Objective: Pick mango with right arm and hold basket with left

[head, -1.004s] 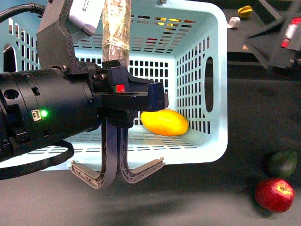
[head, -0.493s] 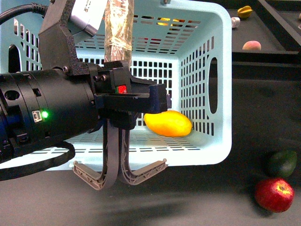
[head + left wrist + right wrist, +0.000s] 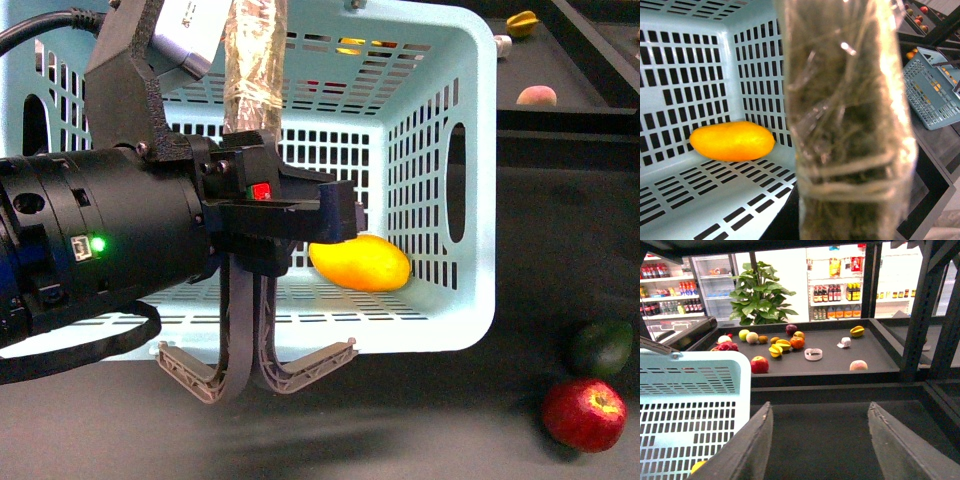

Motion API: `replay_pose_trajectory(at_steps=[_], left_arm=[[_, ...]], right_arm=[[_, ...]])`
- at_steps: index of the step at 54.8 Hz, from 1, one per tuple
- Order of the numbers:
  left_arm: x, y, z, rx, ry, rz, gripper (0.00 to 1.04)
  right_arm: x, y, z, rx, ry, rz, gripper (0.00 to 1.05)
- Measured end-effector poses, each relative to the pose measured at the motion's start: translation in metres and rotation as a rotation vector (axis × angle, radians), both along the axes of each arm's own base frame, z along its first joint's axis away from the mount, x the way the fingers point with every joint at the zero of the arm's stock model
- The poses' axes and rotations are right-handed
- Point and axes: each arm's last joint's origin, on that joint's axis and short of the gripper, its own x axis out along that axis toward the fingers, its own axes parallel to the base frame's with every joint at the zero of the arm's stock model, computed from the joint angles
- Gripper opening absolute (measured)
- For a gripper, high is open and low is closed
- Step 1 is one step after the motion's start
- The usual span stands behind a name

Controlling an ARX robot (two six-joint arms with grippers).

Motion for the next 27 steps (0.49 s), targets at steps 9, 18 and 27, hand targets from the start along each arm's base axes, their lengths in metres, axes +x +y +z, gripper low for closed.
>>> replay_pose_trajectory(at_steps=[9,18,27], left_arm=[[0.000,0.000,0.000,0.001,-0.002,-0.002,0.04],[0.000,0.000,0.000,-0.004,0.002,0.003,0.04],[0.000,0.000,0.000,0.000,-0.001,0.002,0.04]], right_arm=[[-0.008,-0.011,0.000,-0.036,0.035,0.005,0.33],[-0.014,-0.013,0.002,-0.044,0.026,-0.005,0.08],[-0.018,-0.013,0.002,-0.048,0.025,-0.005,0.02]])
